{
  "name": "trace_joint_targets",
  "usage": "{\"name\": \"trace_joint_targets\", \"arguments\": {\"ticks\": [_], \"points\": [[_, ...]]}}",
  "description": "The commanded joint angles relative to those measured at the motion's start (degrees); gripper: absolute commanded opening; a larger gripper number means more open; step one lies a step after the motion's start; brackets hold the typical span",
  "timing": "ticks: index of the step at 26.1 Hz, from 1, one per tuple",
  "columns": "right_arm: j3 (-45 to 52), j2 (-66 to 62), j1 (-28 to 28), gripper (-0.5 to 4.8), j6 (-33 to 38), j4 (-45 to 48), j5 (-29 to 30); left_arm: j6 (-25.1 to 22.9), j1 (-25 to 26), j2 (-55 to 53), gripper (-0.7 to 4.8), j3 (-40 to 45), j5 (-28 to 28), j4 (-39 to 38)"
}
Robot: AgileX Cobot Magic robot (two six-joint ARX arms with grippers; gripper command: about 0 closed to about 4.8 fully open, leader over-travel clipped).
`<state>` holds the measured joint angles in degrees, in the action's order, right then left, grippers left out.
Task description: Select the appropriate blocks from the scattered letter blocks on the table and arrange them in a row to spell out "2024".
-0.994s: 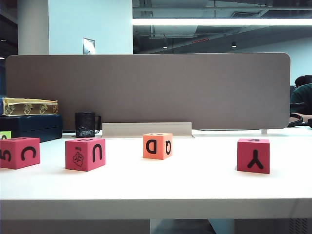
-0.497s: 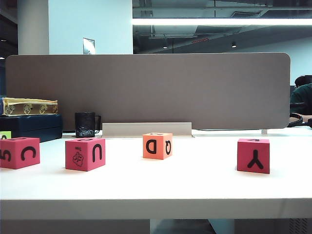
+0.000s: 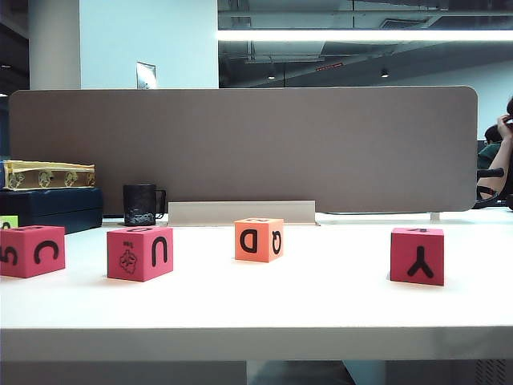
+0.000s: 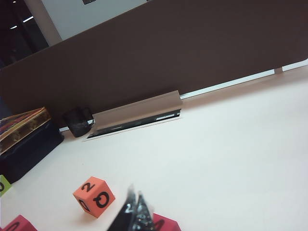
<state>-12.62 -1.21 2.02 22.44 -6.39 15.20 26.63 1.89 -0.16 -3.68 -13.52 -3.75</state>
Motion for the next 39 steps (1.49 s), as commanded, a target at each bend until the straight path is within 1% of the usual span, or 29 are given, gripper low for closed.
{"name": "trace_joint_targets", "arguments": {"ticks": [1,3,5,7,10,13,15,16,18,19,22,25,29,30,33,35,38,39], "points": [[-4.04,-4.07,0.04,-0.05,-0.37,-1.57,0.28,-0.57,-0.02,-1.38,-0.06,-3.74,-0.63,-1.92],[-6.69,-8.5,0.02,-0.05,-0.85,-1.53,0.55,-2.75,-0.02,-3.39,-0.06,-5.81,-0.61,-2.95],[-9.46,-13.66,0.0,-0.05,-3.3,-1.55,2.97,-4.22,-0.02,-5.81,-0.06,-7.3,-0.59,-3.23],[-13.7,-21.42,-0.02,-0.05,-4.07,-1.62,5.9,-5.42,-0.02,-10.36,-0.06,-9.14,-0.46,-3.5],[-19.43,-29.66,-1.2,-0.05,-7.82,-4.52,7.04,-8.31,-0.04,-16.02,-0.06,-11.76,-0.5,-4.07],[-27.02,-39.71,-5.05,-0.04,-11.74,-8.02,7.02,-11.43,-0.04,-24.65,-0.06,-16.35,-0.48,-3.96],[-30.86,-45.0,-7.98,-0.04,-13.16,-8.48,6.95,-11.96,-0.02,-29.75,-0.06,-19.41,-0.46,-3.96],[-33.18,-47.98,-9.68,-0.04,-13.79,-9.07,6.91,-13.05,-0.07,-32.48,-0.06,-21.07,-0.59,-3.96],[-35.89,-51.28,-11.43,-0.04,-14.36,-10.43,6.8,-13.9,-0.09,-36.06,-0.06,-23.32,-0.87,-4.04],[-38.49,-54.64,-12.96,-0.04,-15.45,-12.04,6.8,-15.34,-0.09,-40.09,-0.06,-25.88,-1.68,-4.37],[-43.39,-60.74,-14.71,-0.04,-16.61,-15.17,6.84,-15.93,-0.39,-46.36,-0.06,-29.94,-3.5,-4.52],[-48.92,-67.54,-15.74,-0.04,-19.63,-18.29,6.8,-17.97,-3.26,-52.33,-0.06,-34.62,-3.32,-5.01],[-54.25,-73.48,-15.85,-0.04,-20.39,-23.28,6.78,-19.37,-7.02,-55.52,-0.06,-38.03,-3.21,-5.49],[-56.76,-76.06,-16.06,-0.04,-22.01,-25.88,6.69,-19.37,-8.5,-56.33,-0.06,-39.34,-3.23,-5.86],[-60.3,-79.6,-17.2,-0.04,-24.55,-28.87,5.81,-19.43,-10.49,-56.7,-0.06,-41.24,-3.23,-7.13],[-61.79,-81.02,-17.86,-0.05,-25.57,-29.2,5.46,-20.57,-11.06,-56.7,-0.06,-42.82,-3.23,-9.51],[-65.02,-83.38,-19.96,-0.04,-27.65,-31.43,5.22,-22.25,-11.43,-56.7,-0.06,-46.95,-3.23,-15.89],[-66.51,-84.67,-21.11,-0.04,-27.69,-32.61,3.96,-22.38,-11.45,-56.7,-0.06,-48.26,-3.32,-17.03]]}}
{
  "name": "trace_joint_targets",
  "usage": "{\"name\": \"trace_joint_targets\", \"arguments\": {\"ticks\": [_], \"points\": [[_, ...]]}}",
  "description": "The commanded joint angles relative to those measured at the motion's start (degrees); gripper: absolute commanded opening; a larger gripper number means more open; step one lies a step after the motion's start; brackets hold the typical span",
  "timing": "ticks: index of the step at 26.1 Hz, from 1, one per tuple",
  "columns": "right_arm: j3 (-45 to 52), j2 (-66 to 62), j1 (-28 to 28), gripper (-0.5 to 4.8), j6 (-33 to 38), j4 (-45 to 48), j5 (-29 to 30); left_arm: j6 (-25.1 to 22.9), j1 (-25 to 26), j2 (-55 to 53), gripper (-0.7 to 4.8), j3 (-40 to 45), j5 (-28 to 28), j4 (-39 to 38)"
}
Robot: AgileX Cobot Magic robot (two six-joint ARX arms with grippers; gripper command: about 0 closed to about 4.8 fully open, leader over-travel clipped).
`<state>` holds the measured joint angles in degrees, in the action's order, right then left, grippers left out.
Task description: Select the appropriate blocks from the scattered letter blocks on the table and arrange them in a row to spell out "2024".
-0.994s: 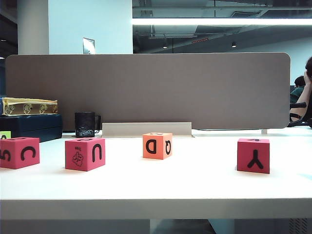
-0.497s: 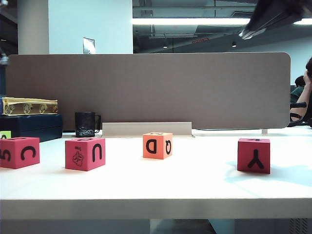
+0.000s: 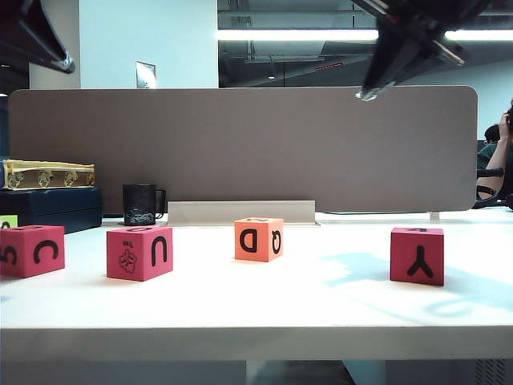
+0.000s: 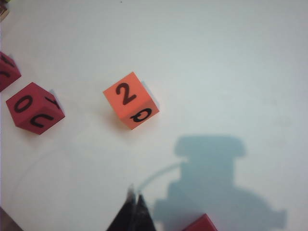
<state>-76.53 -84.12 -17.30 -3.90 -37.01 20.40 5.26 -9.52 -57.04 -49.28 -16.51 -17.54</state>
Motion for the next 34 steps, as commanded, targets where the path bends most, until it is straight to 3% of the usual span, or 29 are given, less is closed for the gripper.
{"name": "trace_joint_targets", "arguments": {"ticks": [1,5,16,24,29,34], "points": [[-3.69,-2.82,-2.67,-0.04,-2.27,-3.15,-2.45,-1.05,-0.02,0.17,-0.06,-3.43,-0.28,-3.93],[-11.56,-9.77,-6.73,-0.04,-6.43,-11.17,-10.29,-3.37,-0.04,0.17,-0.06,-6.32,-0.5,-8.13],[-27.8,-23.82,-7.43,-0.04,-9.11,-22.88,-15.41,-5.75,-0.04,0.2,-0.06,-6.99,-1.77,-12.61],[-33.51,-28.41,-7.82,-0.04,-10.36,-25.51,-15.15,-8.26,-0.04,0.2,-0.06,-7.02,-4.26,-13.49],[-34.49,-29.22,-9.4,-0.04,-17.57,-25.64,-15.17,-8.26,-0.04,0.2,-0.06,-7.04,-4.31,-13.46],[-34.49,-30.18,-11.39,-0.04,-18.86,-24.83,-15.37,-8.26,-0.04,0.2,-0.06,-7.04,-4.33,-13.53]]}}
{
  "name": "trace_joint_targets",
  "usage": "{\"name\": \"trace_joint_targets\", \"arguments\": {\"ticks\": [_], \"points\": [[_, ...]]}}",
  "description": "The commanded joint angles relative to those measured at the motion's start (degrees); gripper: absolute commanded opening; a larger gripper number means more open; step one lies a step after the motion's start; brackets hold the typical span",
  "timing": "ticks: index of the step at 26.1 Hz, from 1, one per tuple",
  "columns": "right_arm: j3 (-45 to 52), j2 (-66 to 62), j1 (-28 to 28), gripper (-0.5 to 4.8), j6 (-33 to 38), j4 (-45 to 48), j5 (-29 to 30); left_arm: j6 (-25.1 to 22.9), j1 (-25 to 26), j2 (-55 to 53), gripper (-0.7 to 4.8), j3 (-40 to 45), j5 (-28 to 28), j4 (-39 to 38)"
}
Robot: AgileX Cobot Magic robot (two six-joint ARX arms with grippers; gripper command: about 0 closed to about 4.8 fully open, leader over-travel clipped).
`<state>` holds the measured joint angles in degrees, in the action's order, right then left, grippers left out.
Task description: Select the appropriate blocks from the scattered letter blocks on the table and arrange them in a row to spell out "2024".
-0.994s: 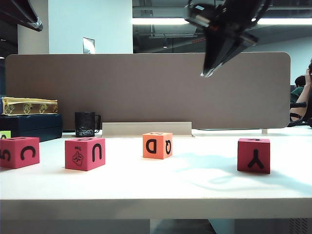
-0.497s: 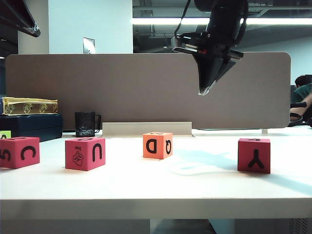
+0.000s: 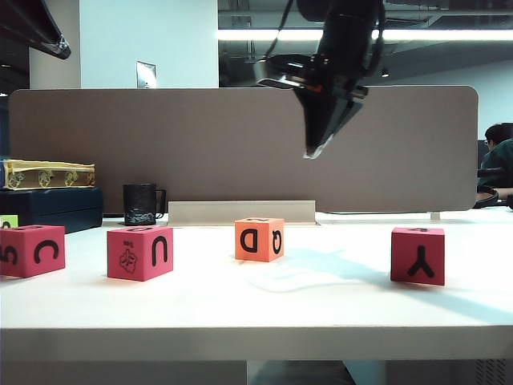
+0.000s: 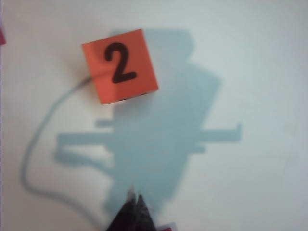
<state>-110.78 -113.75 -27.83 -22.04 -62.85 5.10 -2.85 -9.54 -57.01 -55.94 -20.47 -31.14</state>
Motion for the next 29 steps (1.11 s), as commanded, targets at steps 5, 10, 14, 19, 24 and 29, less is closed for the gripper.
{"name": "trace_joint_targets", "arguments": {"ticks": [5,10,14,19,24,29], "points": [[-0.31,-3.34,-3.39,-0.04,-0.74,2.1,-1.51,-0.15,-0.02,0.17,-0.06,-0.37,-0.39,-0.15],[-2.32,-6.73,-4.09,-0.04,-0.46,2.45,-3.28,-0.17,-0.02,0.17,-0.06,-0.37,-0.37,-0.17],[-6.05,-9.42,-3.87,-0.04,1.2,3.52,-3.48,-0.17,-0.02,0.17,-0.06,-0.37,-0.37,-0.42],[-11.19,-12.15,-3.69,-0.04,1.2,4.48,-0.9,-0.17,-0.02,0.17,-0.06,-0.37,-0.35,-0.57],[-11.28,-12.44,-3.69,0.15,1.22,4.0,-0.9,-0.17,-0.02,0.15,-0.06,-0.37,-0.35,-1.42],[-11.28,-12.48,-3.72,2.77,1.27,2.1,-0.85,-0.15,-0.02,0.17,-0.06,-0.37,-0.35,-1.84]]}}
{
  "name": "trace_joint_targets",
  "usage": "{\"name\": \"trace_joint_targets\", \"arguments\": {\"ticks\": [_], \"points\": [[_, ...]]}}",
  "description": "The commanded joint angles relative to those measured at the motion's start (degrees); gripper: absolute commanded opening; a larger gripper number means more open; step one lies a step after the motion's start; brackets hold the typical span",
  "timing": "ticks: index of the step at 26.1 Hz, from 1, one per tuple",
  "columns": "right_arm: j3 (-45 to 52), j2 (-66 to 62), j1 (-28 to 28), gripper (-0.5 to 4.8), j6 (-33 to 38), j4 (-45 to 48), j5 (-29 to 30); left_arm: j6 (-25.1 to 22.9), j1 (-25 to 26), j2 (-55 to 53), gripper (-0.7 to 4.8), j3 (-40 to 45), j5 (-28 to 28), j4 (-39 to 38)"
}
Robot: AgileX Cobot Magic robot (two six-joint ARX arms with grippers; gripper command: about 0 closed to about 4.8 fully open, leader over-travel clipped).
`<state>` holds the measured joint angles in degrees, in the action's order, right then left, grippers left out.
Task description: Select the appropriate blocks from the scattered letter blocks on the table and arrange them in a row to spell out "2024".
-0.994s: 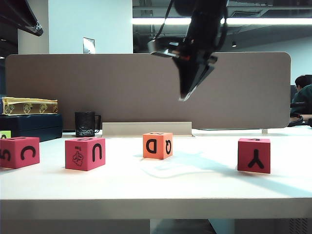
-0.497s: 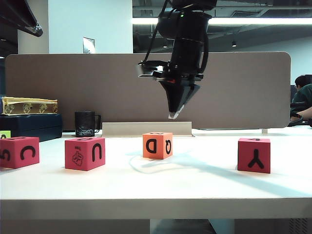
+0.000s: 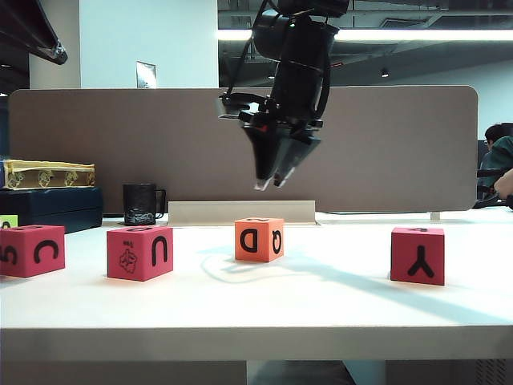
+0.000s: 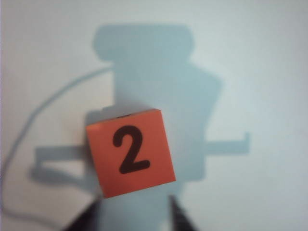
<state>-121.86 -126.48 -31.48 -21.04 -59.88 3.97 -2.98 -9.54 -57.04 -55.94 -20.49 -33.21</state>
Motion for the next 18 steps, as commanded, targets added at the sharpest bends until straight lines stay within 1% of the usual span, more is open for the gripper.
{"name": "trace_joint_targets", "arguments": {"ticks": [1,3,4,5,6,7,11,18], "points": [[-0.2,0.2,-0.07,3.12,0.24,-1.2,0.28,-0.02,-0.02,0.2,-0.06,-0.37,-0.33,0.24],[-0.2,-0.02,-0.07,3.64,0.24,-1.55,0.57,-0.02,-0.02,0.17,-0.06,-0.37,-0.33,0.24],[-0.15,-0.11,-0.07,3.97,0.26,-1.66,0.92,-0.02,-0.02,0.2,-0.06,-0.37,-0.33,0.24],[-0.17,-0.57,-0.07,4.42,0.24,-1.62,1.16,-0.02,-0.02,0.2,-0.06,-0.37,-0.33,0.22],[-0.15,-0.81,-0.07,4.7,0.26,-1.68,1.29,-0.04,-0.02,0.17,-0.06,-0.37,-0.33,0.22],[-0.17,-1.31,-0.07,4.79,0.26,-1.75,1.31,-0.02,-0.02,0.2,-0.06,-0.37,-0.33,0.15],[-0.15,-3.72,-0.07,4.79,0.26,-2.21,2.38,-0.07,-0.02,0.2,-0.06,-0.37,-0.33,-0.55],[-0.15,-7.45,-0.11,4.79,0.24,-1.29,2.14,-0.07,-0.02,0.2,-0.06,-0.37,-0.26,-1.99]]}}
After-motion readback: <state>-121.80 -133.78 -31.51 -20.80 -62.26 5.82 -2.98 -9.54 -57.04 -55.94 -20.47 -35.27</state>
